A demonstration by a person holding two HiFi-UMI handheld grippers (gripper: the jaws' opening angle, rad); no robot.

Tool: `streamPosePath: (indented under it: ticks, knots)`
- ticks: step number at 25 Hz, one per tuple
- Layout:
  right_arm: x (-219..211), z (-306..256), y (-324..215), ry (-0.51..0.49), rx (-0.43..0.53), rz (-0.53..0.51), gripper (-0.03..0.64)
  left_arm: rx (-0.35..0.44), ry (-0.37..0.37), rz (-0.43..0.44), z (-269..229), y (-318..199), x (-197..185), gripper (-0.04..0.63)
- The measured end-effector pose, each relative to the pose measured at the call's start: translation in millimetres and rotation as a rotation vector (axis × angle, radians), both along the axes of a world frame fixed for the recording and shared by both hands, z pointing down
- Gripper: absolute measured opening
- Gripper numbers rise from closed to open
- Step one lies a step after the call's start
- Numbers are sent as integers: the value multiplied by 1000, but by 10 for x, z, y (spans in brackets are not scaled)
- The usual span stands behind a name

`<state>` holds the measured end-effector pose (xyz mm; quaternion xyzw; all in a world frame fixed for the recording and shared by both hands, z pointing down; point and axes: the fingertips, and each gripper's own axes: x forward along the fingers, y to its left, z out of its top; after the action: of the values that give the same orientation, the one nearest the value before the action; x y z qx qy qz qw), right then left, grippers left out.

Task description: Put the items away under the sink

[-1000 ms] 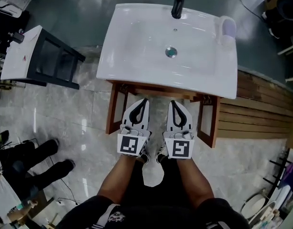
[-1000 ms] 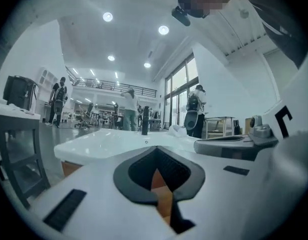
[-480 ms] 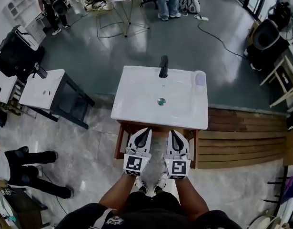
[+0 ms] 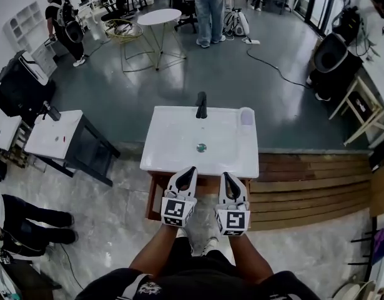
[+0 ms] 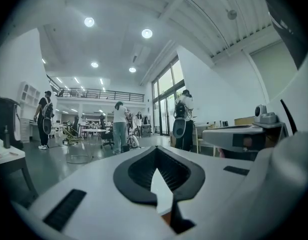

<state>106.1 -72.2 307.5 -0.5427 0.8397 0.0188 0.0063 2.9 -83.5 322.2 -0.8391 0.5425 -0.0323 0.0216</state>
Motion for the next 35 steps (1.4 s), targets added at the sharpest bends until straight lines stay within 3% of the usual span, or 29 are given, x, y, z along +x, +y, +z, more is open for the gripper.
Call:
streamPosePath:
  ticks: [8, 16, 26, 35]
  knots:
    - [-175, 103, -644, 47, -12, 35, 23, 12, 34, 48, -9, -659, -126, 0]
    - [-186, -50, -1345, 128, -1, 149, 25, -25, 93, 220, -101, -1264, -128, 0]
    - [-329, 25, -1651, 184, -33, 185, 25, -12, 129, 304, -144, -1747, -214, 0]
    - [-22, 39, -2065, 164, -57, 179, 25, -1, 115, 258, -150, -2157, -278, 0]
